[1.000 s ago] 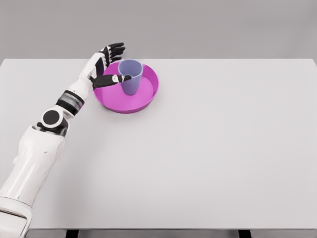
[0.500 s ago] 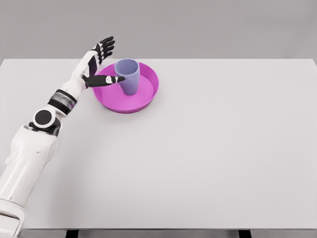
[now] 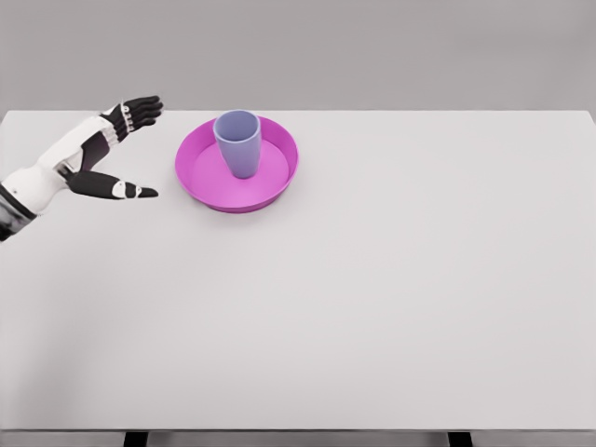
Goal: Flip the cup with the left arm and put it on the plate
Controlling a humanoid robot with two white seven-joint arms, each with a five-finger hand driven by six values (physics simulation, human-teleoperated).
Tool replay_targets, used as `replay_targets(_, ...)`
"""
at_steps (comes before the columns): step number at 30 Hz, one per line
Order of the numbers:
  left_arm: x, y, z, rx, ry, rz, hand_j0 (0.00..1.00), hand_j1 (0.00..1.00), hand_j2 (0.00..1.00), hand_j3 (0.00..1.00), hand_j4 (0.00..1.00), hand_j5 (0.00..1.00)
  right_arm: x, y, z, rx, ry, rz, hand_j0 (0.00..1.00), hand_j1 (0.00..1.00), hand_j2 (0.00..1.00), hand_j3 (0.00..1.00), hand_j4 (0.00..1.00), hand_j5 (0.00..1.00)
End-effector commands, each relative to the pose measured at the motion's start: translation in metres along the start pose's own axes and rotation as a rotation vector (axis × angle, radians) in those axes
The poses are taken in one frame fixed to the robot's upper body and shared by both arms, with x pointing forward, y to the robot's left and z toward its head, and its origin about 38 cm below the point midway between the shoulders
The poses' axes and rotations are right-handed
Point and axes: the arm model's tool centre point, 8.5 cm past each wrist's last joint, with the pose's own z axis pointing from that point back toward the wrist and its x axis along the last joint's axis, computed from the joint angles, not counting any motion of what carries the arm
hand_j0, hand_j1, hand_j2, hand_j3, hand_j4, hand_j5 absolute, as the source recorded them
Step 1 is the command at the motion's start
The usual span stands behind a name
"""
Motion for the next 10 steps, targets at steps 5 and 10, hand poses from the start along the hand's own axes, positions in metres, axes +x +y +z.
replay_targets(5, 0.0021, 0.0030, 0.0180, -0.106, 0.030, -0.021, 1.00, 1.00, 1.00, 1.00, 1.00, 1.00, -0.0001, -0.0001, 0.0000, 0.000, 0.000, 0.000, 1.00, 1.00, 1.00, 1.00, 1.00, 1.00)
replay_targets(10, 0.0005, 0.0026, 0.0202, -0.113, 0.038, -0.019, 1.00, 1.00, 1.00, 1.00, 1.00, 1.00, -0.0001, -0.0001, 0.0000, 0.000, 0.000, 0.000, 1.00, 1.00, 1.00, 1.00, 1.00, 1.00)
